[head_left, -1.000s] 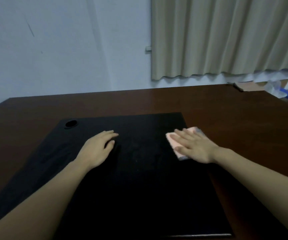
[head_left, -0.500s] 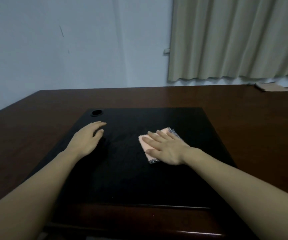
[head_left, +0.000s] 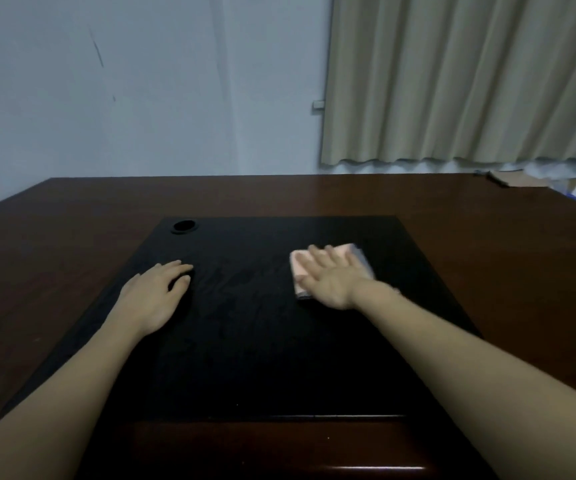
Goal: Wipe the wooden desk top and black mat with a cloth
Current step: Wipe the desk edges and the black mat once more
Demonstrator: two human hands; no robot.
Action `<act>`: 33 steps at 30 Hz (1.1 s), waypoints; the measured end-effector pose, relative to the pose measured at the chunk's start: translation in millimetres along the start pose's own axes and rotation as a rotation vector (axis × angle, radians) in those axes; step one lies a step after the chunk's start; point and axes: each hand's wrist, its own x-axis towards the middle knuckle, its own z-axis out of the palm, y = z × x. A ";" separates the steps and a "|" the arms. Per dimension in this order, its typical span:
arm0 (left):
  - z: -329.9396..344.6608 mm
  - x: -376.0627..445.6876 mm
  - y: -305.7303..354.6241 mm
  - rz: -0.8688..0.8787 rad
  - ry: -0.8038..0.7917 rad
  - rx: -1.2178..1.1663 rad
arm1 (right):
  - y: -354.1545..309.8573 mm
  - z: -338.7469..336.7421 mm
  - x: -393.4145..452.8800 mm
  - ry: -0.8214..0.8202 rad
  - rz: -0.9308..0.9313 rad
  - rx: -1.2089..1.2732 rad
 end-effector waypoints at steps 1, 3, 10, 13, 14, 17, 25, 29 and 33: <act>-0.3 -1.1 -0.7 -0.003 -0.001 0.000 | -20.3 2.1 -5.0 -0.001 -0.082 -0.008; -0.1 -2.3 -1.9 -0.002 -0.004 0.004 | -40.0 7.7 -16.4 0.002 -0.213 -0.017; 1.7 -3.9 0.9 0.011 -0.003 0.004 | 81.3 -6.0 8.1 0.013 0.111 0.000; 0.3 -3.0 1.2 0.006 0.012 -0.006 | 80.4 -7.4 23.6 -0.003 0.173 0.064; 0.5 -2.8 1.0 0.003 0.017 -0.015 | 63.9 -8.1 28.3 0.001 0.158 0.051; 0.6 -3.8 1.3 -0.002 0.022 -0.025 | -2.8 -3.6 30.6 0.011 -0.032 0.001; -0.1 -4.9 1.5 0.000 0.022 -0.045 | -16.8 6.4 -27.9 0.005 -0.393 -0.032; -1.4 -5.2 2.7 -0.007 0.014 -0.037 | 46.6 -8.1 0.1 -0.007 -0.133 -0.015; -2.8 -6.1 4.2 -0.016 0.012 -0.030 | 48.4 -8.2 45.9 0.003 -0.020 0.016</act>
